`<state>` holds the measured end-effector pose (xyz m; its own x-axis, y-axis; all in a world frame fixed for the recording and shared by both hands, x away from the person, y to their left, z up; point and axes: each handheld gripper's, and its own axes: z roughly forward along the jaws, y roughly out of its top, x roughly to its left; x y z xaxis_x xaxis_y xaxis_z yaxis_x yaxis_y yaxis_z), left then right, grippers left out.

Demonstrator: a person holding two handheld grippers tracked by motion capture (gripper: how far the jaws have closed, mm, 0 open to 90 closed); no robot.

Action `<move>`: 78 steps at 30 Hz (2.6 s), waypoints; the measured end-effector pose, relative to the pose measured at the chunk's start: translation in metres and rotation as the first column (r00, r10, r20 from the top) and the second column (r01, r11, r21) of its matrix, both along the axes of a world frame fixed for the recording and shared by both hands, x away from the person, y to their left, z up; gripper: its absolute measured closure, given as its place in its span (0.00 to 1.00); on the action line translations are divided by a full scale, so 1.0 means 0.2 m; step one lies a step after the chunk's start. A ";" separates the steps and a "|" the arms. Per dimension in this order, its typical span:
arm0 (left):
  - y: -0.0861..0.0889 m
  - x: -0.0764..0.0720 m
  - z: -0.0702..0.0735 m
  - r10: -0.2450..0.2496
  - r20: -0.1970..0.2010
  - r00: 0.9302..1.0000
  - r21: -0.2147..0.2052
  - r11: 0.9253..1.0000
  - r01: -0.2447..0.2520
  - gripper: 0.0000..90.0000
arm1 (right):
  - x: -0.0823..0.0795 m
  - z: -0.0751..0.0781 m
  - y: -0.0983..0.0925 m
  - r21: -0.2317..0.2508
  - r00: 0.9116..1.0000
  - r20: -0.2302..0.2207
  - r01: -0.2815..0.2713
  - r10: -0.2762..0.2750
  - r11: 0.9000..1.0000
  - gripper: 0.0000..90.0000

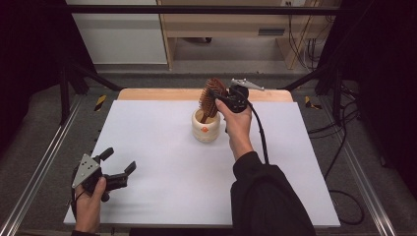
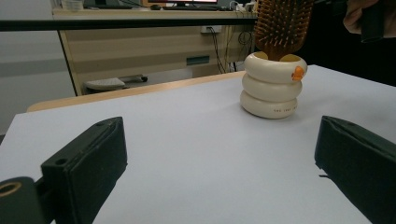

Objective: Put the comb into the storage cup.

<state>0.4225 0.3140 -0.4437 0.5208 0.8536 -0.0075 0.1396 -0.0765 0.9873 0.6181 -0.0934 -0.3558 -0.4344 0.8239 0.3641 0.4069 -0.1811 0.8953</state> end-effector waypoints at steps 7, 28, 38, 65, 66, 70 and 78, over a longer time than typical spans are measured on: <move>0.00 0.00 0.00 0.000 -0.001 1.000 0.002 1.000 0.000 0.03 | 0.00 -0.02 -0.03 0.017 1.000 -0.012 0.011 -0.011 1.000 0.56; 0.00 0.00 0.00 -0.001 -0.007 1.000 0.006 1.000 0.001 0.03 | 0.01 -0.03 -0.07 0.031 0.999 -0.037 0.028 -0.027 0.999 0.53; 0.00 0.00 0.00 0.001 -0.010 1.000 0.011 1.000 -0.001 0.03 | 0.02 -0.04 -0.09 0.039 0.998 -0.051 0.036 -0.034 0.999 0.52; 0.00 0.00 -0.01 0.002 -0.012 1.000 0.012 1.000 -0.002 0.03 | 0.02 -0.05 -0.10 0.047 0.997 -0.066 0.038 -0.035 0.998 0.46; 0.00 0.00 -0.01 0.002 -0.012 1.000 0.012 1.000 -0.002 0.03 | 0.02 -0.05 -0.10 0.047 0.997 -0.065 0.038 -0.035 0.998 0.46; 0.00 0.00 -0.01 0.002 -0.012 1.000 0.012 1.000 -0.002 0.03 | 0.02 -0.05 -0.10 0.048 0.997 -0.067 0.034 -0.031 0.998 0.42; 0.00 0.00 -0.01 0.001 -0.012 1.000 0.012 1.000 -0.001 0.03 | 0.02 -0.04 -0.09 0.028 0.997 -0.066 0.031 -0.029 0.999 0.30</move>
